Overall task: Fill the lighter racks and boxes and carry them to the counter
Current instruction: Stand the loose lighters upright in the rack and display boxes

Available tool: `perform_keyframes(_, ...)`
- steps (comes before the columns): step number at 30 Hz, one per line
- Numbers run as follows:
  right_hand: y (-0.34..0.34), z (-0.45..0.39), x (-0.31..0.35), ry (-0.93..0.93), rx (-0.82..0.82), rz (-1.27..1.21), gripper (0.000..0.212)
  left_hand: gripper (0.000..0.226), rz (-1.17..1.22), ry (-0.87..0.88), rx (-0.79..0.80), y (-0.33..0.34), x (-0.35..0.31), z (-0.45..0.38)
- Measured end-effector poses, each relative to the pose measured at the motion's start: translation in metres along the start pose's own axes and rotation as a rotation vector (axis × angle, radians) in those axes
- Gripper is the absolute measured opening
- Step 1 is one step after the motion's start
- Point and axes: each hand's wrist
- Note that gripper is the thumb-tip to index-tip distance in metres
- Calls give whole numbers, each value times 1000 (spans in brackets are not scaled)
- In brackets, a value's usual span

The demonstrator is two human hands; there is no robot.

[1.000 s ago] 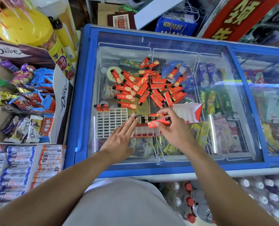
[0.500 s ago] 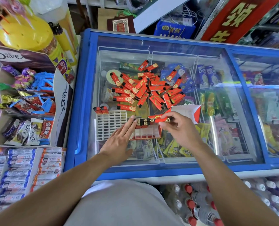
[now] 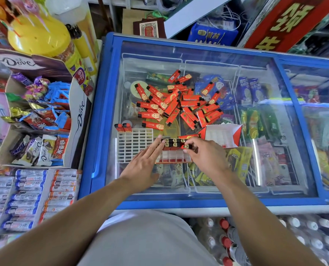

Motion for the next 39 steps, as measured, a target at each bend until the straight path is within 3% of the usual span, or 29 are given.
perform_keyframes(6, 9, 2, -1, 28, -24, -28, 20, 113, 16, -3, 5, -1, -1, 0)
perform_keyframes(13, -4, 2, 5, 49, -99, -134, 28, 113, 6, 6, -7, -1, -1, 0)
perform_keyframes(17, -27, -30, 6, 21, -191, -188, 19, 113, 11, 26, -10, -1, 0, 0)
perform_keyframes(21, -26, -96, 0, 75, -48, -5, 25, 109, -1, 39, -31, -2, 3, 0)
perform_keyframes(26, -6, -143, 3, 146, 198, 177, 15, 111, -155, -72, -43, 1, 27, 7)
perform_keyframes(31, 3, -153, 4, 167, 198, 190, 14, 104, -225, -288, 82, 2, 55, 17)
perform_keyframes(39, 2, -159, 0, 212, 203, 147, 12, 108, -201, -287, 157, -4, 59, 15)
Point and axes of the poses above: each hand's wrist, its own z-axis away from the middle knuckle, its own y-axis out of the palm, x = y × z, and after that the axes turned 1 degree about -y, right-handed
